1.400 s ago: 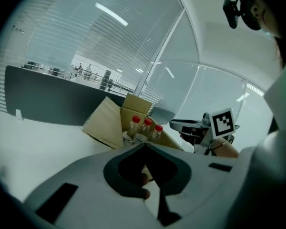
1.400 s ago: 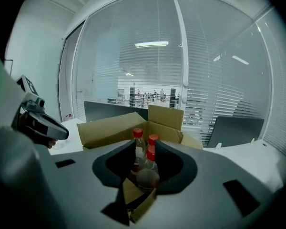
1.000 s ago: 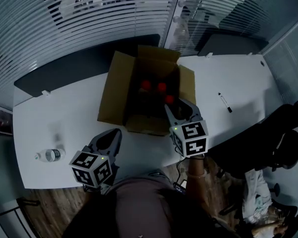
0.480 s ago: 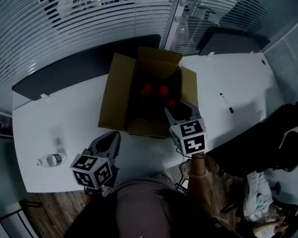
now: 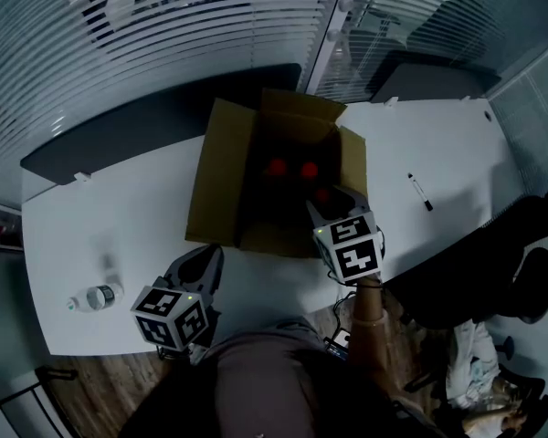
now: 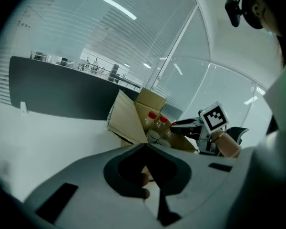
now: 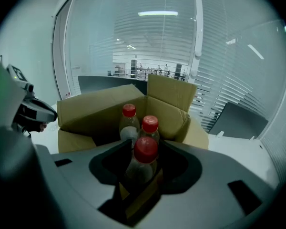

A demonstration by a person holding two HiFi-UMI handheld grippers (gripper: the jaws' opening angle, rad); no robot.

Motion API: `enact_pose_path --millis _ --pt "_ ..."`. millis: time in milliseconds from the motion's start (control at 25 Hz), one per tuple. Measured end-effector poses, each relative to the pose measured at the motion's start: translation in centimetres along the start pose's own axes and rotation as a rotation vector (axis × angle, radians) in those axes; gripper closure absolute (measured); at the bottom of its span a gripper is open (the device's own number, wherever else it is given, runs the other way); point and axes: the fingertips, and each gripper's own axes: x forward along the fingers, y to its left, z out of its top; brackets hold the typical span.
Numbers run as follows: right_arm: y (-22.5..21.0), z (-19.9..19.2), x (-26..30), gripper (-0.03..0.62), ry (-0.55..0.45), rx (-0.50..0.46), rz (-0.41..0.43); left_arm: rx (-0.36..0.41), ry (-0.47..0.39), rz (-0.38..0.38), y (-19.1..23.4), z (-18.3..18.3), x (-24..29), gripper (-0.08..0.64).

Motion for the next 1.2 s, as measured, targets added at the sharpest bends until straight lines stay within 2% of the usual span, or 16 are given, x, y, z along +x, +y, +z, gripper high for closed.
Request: enact_pose_path --millis 80,280,440,680,1200 --pt "-0.2 -0.2 0.1 0.422 0.026 0.005 -0.004 -0.005 0.002 -0.006 0.0 -0.1 0.1 0.551" --pt "-0.1 0.1 0.2 0.423 0.019 0.025 0.012 -0.009 -0.001 -0.009 -0.1 -0.1 0.3 0.551" --pt "0.3 0.3 -0.2 0.423 -0.007 0.033 0.039 -0.007 -0.010 -0.005 -0.1 -0.1 0.0 0.551" --pt "0.4 0.9 -1.0 0.423 -0.048 0.034 0.029 -0.019 -0.038 -0.010 -0.3 -0.4 -0.5 0.551" --pt "0.6 3.3 -4.1 0.423 -0.122 -0.025 0.000 0.002 -0.062 -0.009 -1.5 -0.7 -2.0 0.551"
